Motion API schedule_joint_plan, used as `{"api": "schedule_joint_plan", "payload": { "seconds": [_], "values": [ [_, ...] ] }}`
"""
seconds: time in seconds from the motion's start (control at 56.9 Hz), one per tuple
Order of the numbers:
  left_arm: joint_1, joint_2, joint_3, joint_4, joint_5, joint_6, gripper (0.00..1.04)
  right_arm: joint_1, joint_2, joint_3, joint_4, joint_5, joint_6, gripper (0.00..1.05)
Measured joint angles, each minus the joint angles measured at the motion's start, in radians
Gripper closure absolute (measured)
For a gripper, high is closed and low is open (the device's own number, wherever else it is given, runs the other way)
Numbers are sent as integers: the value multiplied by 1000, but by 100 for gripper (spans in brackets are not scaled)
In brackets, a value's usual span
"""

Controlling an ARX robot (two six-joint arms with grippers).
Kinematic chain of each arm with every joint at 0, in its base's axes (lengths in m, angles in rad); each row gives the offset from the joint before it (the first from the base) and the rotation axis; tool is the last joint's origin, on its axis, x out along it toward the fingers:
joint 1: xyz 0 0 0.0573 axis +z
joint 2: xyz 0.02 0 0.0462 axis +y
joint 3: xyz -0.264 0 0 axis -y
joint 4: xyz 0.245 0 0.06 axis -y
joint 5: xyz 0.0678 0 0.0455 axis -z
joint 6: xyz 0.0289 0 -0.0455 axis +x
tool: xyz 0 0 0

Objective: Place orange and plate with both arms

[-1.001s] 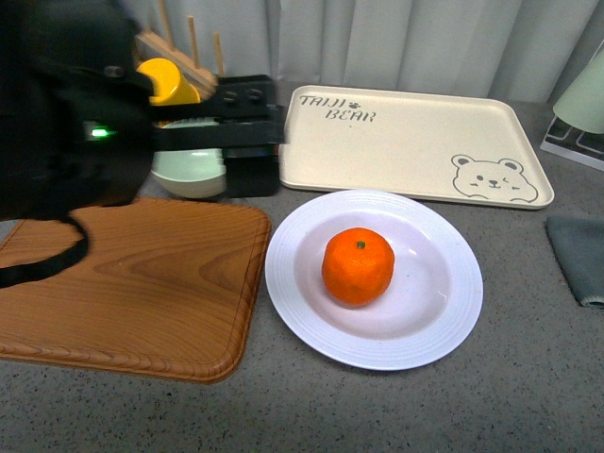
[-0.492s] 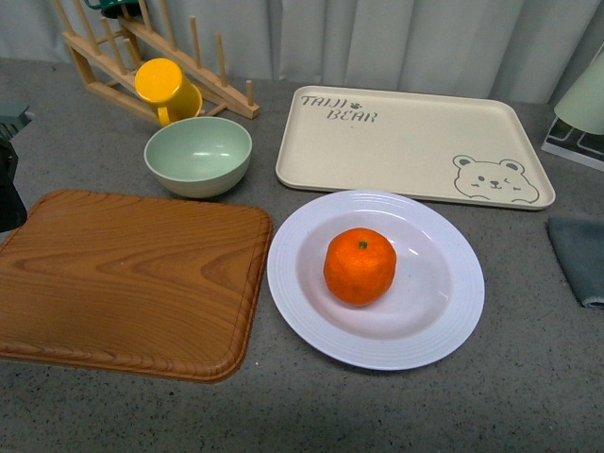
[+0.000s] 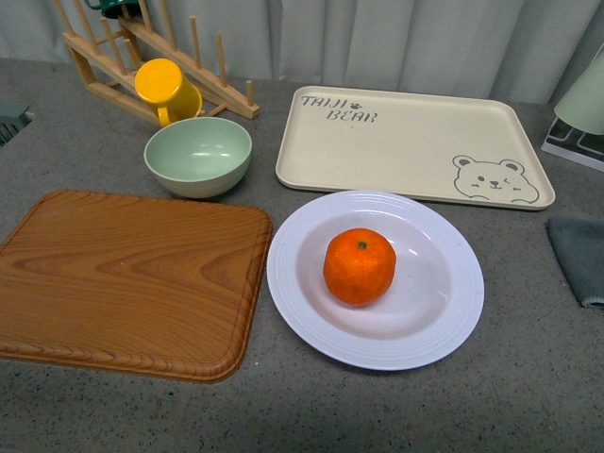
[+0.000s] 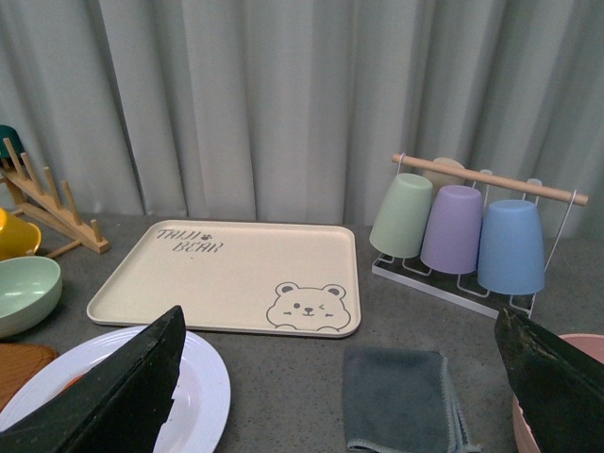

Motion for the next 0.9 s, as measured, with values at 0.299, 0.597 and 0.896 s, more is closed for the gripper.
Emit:
{"api": "schedule_joint_plan", "payload": {
  "seconds": [0.299,0.597,0.896],
  "values": [
    [144,-251,-4,-224,138,5,101,0,0,0,0,0,0,9],
    [153,-445,-4,-409,150,6,101,0,0,0,0,0,0,9],
    [153,-558,-4,-521,150,6,101,0,0,0,0,0,0,9]
  ]
}}
